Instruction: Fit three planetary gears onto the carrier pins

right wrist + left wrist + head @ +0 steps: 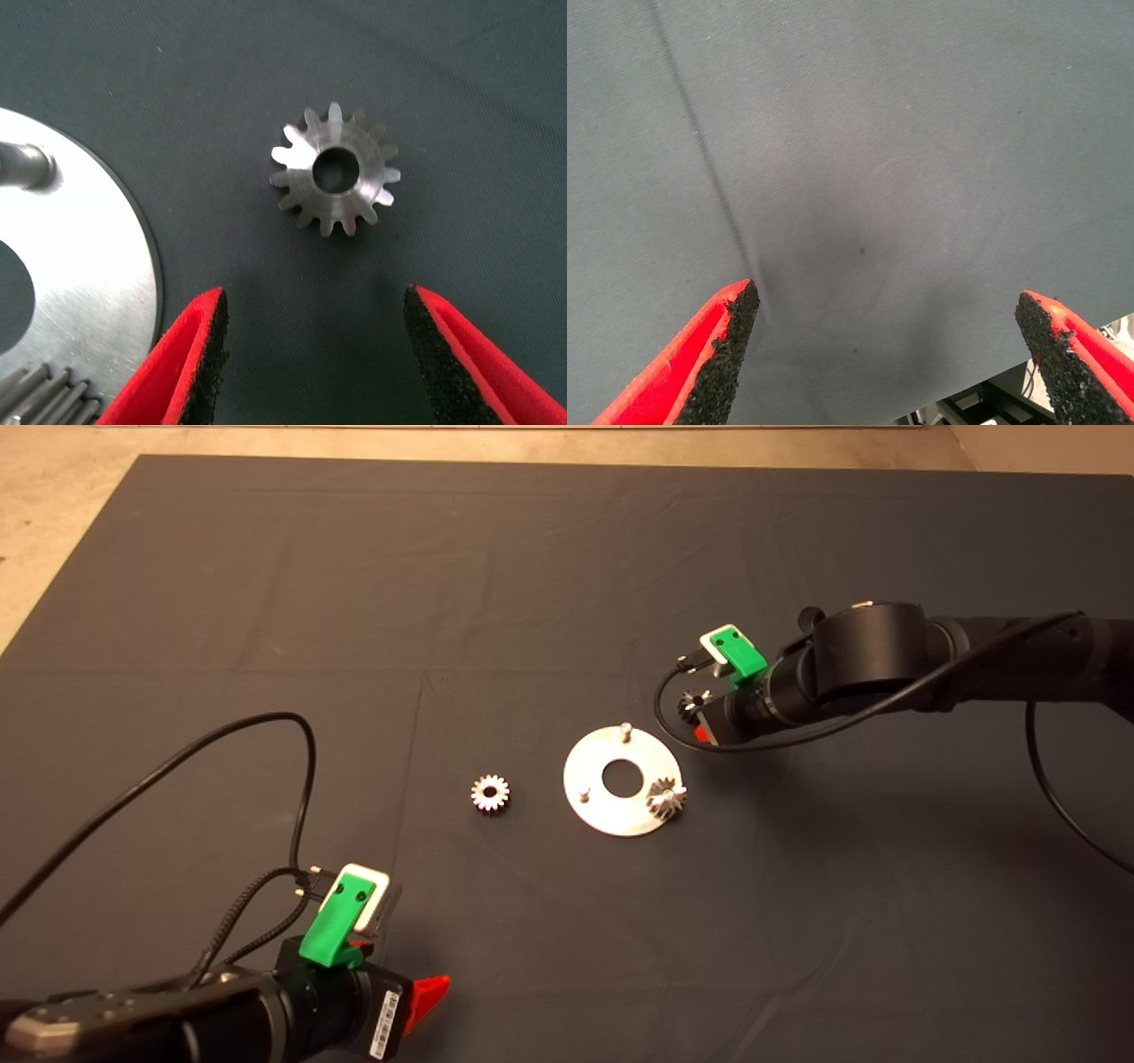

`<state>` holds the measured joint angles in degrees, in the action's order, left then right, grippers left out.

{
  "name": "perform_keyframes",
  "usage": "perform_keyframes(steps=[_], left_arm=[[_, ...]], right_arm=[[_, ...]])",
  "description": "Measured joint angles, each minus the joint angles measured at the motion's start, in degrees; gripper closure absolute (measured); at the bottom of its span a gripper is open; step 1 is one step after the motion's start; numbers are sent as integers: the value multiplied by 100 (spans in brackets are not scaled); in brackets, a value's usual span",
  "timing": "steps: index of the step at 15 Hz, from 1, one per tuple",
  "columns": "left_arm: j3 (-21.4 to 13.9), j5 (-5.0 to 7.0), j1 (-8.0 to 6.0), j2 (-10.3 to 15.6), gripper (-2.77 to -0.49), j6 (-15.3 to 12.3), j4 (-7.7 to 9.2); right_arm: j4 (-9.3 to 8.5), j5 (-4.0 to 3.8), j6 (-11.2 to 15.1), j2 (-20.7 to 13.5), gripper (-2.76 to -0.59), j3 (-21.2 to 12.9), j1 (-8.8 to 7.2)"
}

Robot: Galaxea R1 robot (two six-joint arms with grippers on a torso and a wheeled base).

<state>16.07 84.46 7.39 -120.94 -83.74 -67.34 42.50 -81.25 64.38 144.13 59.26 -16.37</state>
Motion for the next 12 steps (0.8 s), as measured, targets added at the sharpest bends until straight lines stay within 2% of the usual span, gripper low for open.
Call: perform_keyframes(steps=[3, 4, 8, 9, 12], left_arm=[[0, -1, 0, -3, -206, 0, -1], [0, -1, 0, -2, -206, 0, 0], [0, -4, 0, -4, -206, -99, -2], [0, -1, 0, -4, -206, -101, -2], [0, -1, 0, -15, -206, -101, -2]], right_arm=[[0, 20, 0, -5, -144, 20, -13], [0, 69, 0, -2, -149, 20, -18], [0, 72, 0, -30, -164, 20, -160], [0, 68, 0, -35, -173, 22, -160], [-2, 71, 0, -88, -182, 22, -156]])
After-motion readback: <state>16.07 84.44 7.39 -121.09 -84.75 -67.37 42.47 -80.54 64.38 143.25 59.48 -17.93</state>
